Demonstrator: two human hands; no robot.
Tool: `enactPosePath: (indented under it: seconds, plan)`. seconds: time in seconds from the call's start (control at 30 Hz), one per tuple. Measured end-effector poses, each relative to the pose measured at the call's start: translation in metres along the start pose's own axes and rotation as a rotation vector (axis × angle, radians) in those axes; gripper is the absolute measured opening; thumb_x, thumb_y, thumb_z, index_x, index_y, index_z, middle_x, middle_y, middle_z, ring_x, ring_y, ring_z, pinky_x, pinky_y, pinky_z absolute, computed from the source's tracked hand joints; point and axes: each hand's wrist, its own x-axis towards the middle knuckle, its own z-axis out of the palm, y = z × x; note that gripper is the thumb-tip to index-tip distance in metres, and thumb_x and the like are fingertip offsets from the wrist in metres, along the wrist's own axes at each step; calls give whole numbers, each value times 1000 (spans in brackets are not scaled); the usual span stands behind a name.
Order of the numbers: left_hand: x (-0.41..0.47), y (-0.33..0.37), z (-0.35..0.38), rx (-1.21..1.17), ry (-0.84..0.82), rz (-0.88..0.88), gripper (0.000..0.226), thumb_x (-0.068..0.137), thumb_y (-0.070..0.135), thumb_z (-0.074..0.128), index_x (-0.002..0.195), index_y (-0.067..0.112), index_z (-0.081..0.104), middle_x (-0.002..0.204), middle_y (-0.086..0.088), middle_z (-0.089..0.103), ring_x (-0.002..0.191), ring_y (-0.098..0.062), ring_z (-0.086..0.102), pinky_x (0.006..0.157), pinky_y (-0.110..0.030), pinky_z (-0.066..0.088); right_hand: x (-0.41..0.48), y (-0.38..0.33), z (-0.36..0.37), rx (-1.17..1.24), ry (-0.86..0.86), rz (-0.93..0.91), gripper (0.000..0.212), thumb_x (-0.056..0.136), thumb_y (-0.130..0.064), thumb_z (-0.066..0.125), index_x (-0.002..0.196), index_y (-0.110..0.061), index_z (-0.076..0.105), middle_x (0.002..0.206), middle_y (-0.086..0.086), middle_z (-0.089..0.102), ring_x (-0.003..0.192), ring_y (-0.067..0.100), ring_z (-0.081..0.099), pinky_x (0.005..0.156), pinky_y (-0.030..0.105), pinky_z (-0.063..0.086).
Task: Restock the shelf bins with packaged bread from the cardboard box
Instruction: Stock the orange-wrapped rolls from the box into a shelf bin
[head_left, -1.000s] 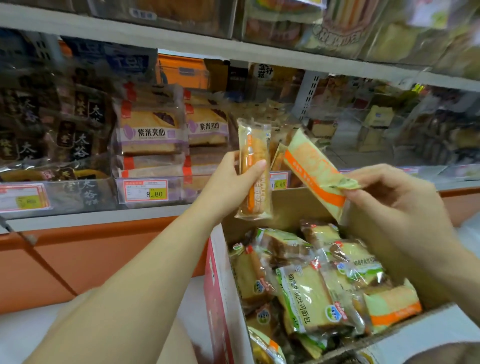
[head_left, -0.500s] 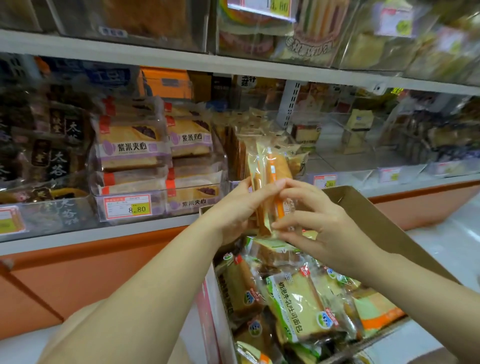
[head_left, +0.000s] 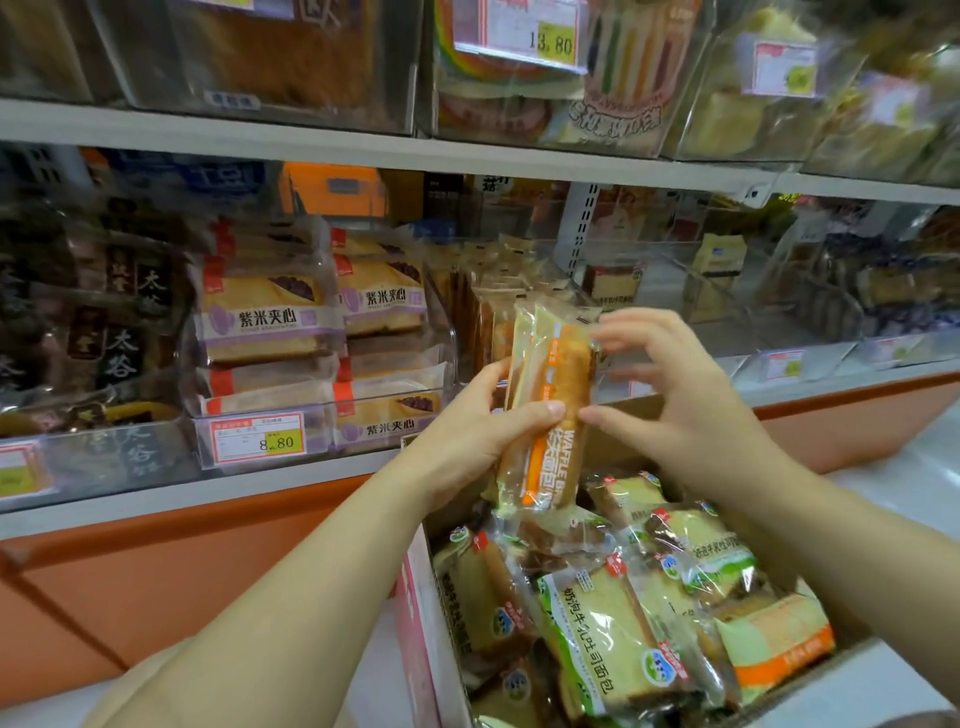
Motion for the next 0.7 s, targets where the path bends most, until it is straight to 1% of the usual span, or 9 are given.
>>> enactPosePath:
  seconds: [0.1,0.2,0.27,0.33,0.4,0.47,0.5,0.57,0.7]
  plan:
    - [-2,4,-6,123,-16,42,77,71,43,69,140,31,38,123,11,59,109,-5,61,95,-31,51,22,-2,-17,-50,-205,166,90,58,-54,73,135,-45,28,138,-19,34,129,-4,33,106,27,39]
    - [-5,6,-8,281,-53,91,82,68,46,73,140,36,35,123,20,55,107,4,59,92,-23,51,39,-2,-27,14,-433,234,100,52,-52,76,138,-46,27,142,-17,37,132,0,36,107,33,42]
    - [-5,5,-8,308,-57,111,86,69,44,74,143,36,32,125,19,55,108,6,58,91,-19,49,45,-3,-26,7,-503,229,102,52,-50,79,140,-45,28,145,-17,36,132,3,39,106,35,43]
    - [-6,5,-10,341,-38,135,87,71,41,75,145,36,29,126,21,54,110,8,55,90,-17,49,47,-3,-24,-17,-511,216,105,54,-47,82,143,-42,26,146,-18,34,130,2,40,105,32,44]
    - [-8,5,-12,395,-8,171,87,75,36,78,146,34,28,128,21,51,112,8,53,90,-15,47,48,-5,-24,-108,-496,180,105,57,-43,84,144,-39,25,141,-22,35,123,-4,41,102,19,41]
    - [-9,7,-12,448,32,223,86,74,35,78,145,34,29,131,18,49,113,7,52,91,-15,47,50,-9,-24,-197,-463,113,93,59,-41,85,135,-38,32,126,-27,40,112,-10,43,94,4,37]
    - [-8,8,-11,477,52,253,86,73,37,77,145,34,30,132,17,49,115,5,51,93,-16,47,51,-11,-24,-228,-442,72,85,59,-42,85,127,-40,35,119,-30,40,109,-10,44,90,2,36]
    - [-7,10,-12,554,100,313,85,72,39,76,144,34,32,131,16,48,116,3,50,96,-20,46,53,-14,-21,-270,-392,-6,77,60,-43,85,119,-41,35,112,-30,40,106,-9,44,88,3,37]
    - [-1,20,-16,653,214,430,76,72,38,75,138,35,37,126,17,47,116,2,48,99,-27,46,54,-11,-19,-226,-281,-91,73,64,-33,85,125,-31,45,115,-22,50,107,-5,48,91,7,39]
